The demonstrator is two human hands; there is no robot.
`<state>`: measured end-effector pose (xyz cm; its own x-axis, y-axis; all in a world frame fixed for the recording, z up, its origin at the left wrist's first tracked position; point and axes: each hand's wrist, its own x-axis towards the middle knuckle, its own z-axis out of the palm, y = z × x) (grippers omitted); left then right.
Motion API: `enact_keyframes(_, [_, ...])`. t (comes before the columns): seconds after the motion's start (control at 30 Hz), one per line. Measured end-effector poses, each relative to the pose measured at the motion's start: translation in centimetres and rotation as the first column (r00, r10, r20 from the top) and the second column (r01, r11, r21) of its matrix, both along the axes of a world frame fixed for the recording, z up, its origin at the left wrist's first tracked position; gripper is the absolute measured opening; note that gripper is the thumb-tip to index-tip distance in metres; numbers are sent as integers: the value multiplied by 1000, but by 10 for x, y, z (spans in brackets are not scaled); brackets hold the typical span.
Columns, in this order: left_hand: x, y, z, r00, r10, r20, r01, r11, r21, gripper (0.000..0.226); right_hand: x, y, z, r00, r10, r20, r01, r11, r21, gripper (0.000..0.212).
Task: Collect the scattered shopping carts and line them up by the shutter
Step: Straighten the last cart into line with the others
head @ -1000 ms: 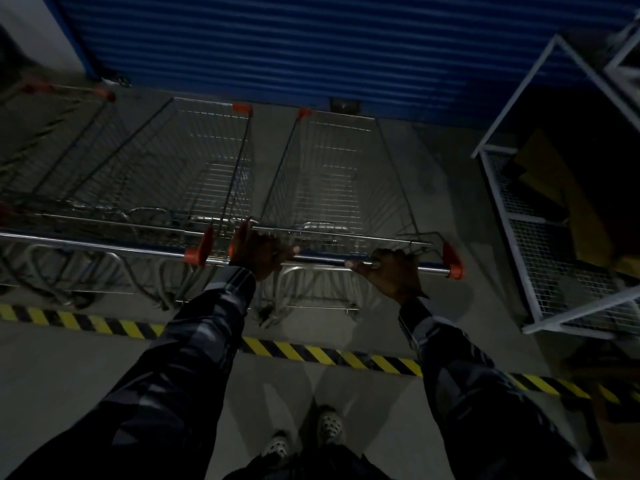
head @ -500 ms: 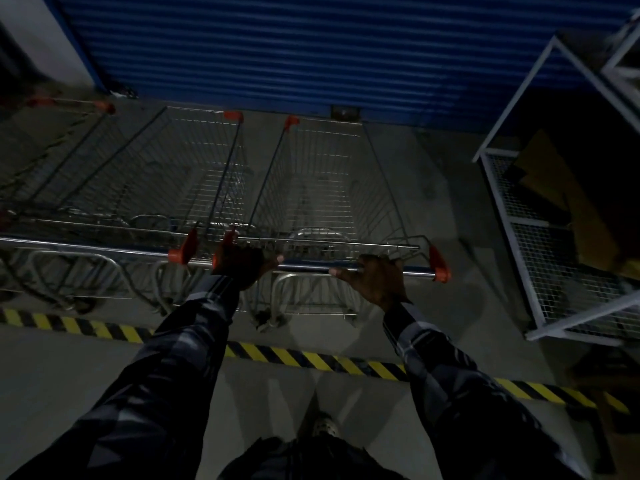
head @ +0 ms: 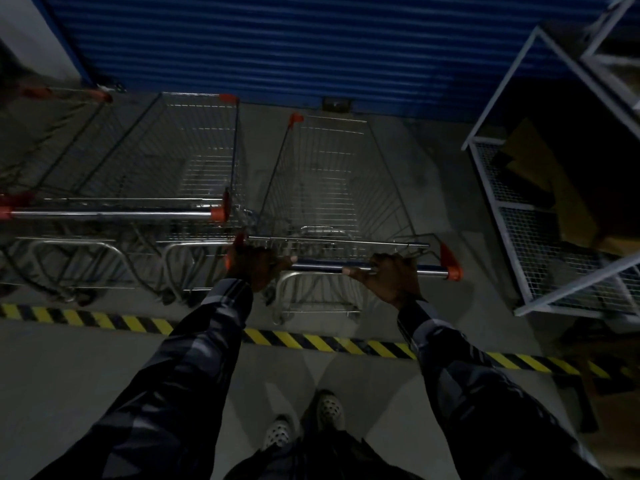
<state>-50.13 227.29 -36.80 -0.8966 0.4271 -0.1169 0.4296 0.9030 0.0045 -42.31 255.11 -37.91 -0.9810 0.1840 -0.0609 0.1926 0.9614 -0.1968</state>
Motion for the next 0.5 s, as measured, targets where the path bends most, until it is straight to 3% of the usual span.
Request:
enact_keyframes(0.2, [39, -11, -10, 999, -1, -44, 6, 993, 114, 92, 47, -11, -6, 994, 19, -107, -8, 995, 102, 81])
enact_keyframes(0.33, [63, -23, -21, 982, -27, -186, 41, 997, 68, 80, 78, -18, -15, 969, 43, -245, -2, 987, 163, 79])
enact_keyframes(0.5, [77, -30, -25, 984, -74, -159, 81, 996, 35, 72, 101, -23, -17, 952, 66, -297, -8, 981, 194, 81])
